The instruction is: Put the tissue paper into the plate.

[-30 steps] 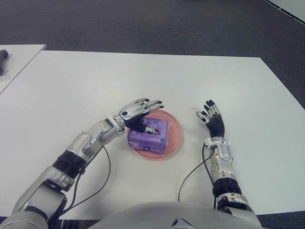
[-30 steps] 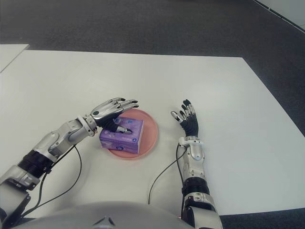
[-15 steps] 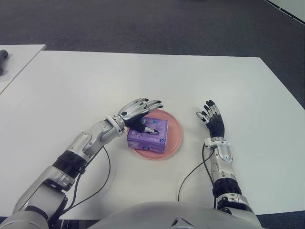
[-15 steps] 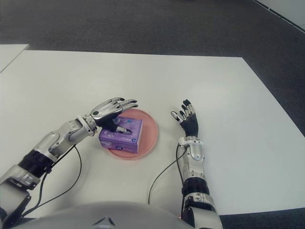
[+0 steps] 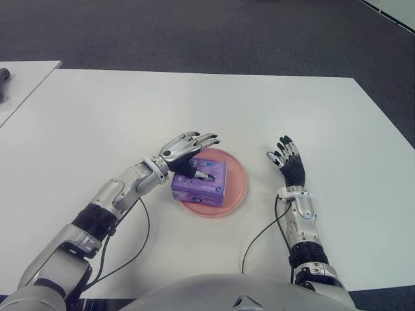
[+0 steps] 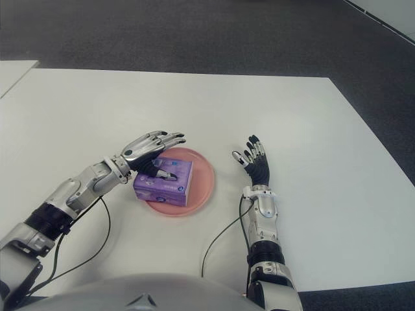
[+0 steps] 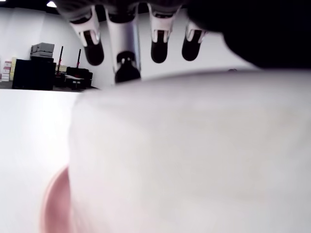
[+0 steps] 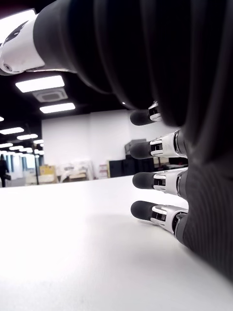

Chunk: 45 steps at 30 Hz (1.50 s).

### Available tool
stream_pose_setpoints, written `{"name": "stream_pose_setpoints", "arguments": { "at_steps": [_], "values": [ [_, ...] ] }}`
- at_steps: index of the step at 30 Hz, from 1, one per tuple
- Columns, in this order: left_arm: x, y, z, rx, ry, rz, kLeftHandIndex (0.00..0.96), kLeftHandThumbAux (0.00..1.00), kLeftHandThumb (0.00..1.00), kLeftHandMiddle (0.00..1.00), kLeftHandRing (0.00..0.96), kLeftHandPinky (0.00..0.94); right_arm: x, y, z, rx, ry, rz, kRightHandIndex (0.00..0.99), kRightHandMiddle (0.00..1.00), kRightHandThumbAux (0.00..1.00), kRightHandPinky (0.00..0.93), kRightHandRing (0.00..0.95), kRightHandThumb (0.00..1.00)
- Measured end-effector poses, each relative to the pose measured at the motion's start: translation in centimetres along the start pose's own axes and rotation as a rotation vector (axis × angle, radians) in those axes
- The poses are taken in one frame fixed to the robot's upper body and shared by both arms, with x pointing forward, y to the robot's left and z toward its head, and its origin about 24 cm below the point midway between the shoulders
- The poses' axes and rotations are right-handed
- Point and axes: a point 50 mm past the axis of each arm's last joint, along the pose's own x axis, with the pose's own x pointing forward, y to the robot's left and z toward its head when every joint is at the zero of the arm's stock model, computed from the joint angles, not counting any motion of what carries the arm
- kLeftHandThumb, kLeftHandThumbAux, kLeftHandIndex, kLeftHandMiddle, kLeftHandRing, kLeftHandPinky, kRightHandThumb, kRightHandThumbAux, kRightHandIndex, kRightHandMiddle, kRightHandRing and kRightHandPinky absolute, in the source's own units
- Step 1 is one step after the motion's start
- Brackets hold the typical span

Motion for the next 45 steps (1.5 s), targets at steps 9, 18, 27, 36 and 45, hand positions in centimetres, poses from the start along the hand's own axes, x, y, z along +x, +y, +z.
{"name": "stream_pose_setpoints", "arguments": {
  "at_steps": [9, 18, 27, 36, 45],
  "values": [
    [0.3, 2.5, -0.2, -0.198, 0.012, 0.243, 0.000, 0.296, 0.081, 0.000, 0.000, 0.000, 0.1, 0.0, 0.1, 0.000, -0.003, -0.001, 0.000, 0.011, 0.741, 0.050, 0.010, 0.129],
    [0.0, 6.9, 1.0, -0.477, -0.106, 0.523, 0.000, 0.334, 0.021, 0.000, 0.000, 0.000, 0.1, 0.1, 0.0, 0.000, 0.000, -0.001, 0.000, 0.011, 0.741, 0.050, 0.010, 0.129],
    [0.2, 7.2, 1.0, -0.534, -0.119, 0.545, 0.000, 0.391, 0.001, 0.000, 0.000, 0.000, 0.1, 0.1, -0.1, 0.001, 0.002, -0.003, 0.000, 0.011, 0.741, 0.050, 0.010, 0.129],
    [0.3, 7.9, 0.6, -0.573, -0.097, 0.649, 0.000, 0.391, 0.000, 0.000, 0.000, 0.000, 0.2, 0.2, -0.1, 0.003, 0.000, -0.002, 0.000, 0.011, 0.741, 0.050, 0.010, 0.129],
    [0.4, 8.5, 0.2, -0.602, -0.080, 0.715, 0.000, 0.423, 0.000, 0.000, 0.000, 0.000, 0.1, 0.3, -0.1, 0.006, -0.001, -0.002, 0.000, 0.011, 0.741, 0.050, 0.010, 0.129]
  ]
}}
